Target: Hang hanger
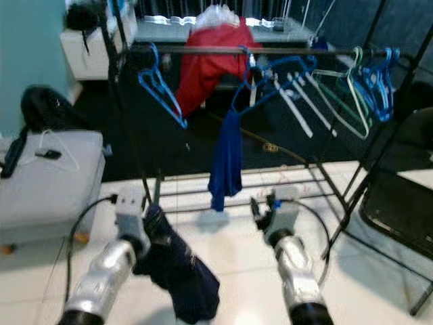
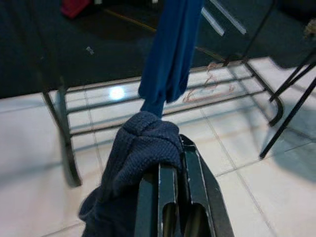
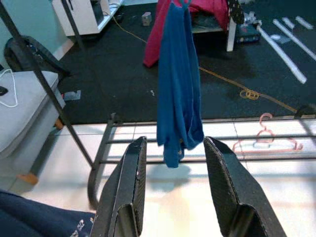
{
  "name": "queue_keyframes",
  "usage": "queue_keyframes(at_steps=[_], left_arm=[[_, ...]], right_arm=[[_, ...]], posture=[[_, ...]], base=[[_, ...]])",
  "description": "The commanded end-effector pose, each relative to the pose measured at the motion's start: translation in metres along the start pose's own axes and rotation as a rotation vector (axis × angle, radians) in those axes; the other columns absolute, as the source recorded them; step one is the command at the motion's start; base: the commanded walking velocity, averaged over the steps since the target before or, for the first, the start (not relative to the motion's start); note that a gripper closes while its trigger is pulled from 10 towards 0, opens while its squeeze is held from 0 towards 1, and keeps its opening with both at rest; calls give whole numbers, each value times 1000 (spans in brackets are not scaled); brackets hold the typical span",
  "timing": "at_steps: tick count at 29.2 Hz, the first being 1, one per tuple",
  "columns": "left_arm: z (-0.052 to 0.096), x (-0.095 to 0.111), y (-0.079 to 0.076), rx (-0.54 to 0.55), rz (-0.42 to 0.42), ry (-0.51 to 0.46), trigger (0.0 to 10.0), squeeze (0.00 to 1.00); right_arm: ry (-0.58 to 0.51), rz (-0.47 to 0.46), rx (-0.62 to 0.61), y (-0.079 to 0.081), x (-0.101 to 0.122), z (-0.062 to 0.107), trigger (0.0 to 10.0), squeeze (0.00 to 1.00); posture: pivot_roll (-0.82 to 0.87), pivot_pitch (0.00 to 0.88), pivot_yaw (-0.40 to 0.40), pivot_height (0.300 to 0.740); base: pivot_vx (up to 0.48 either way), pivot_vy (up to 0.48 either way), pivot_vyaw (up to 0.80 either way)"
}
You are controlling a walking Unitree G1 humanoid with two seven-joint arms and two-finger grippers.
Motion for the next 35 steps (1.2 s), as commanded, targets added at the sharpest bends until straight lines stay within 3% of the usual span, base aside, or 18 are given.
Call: queue_keyframes(at_steps=[1, 35], left_arm=[[2, 1, 4, 9, 1, -13, 10000, 0], [-3, 4, 2, 12, 0, -20, 10000, 0]], right_arm=[[-1, -10, 15, 6, 0, -2, 10000, 0], [-17, -13, 34, 7, 4, -3, 10000, 0]], posture=[[-80, 54, -72, 740], [-86, 46, -72, 740]], base=[[364, 0, 0], [365, 0, 0]])
Point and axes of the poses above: a point about 5 cm out from each wrist's last joint towards the gripper, its own z axis pointing back from the gripper into the wrist, its own x axis along the axis of the wrist's last joint, y = z × x, the point moved 6 cm from there along -z, pointing out of the wrist towards the gripper, and after that the axes turned 2 degrees about -z, right-handed, at the moved point
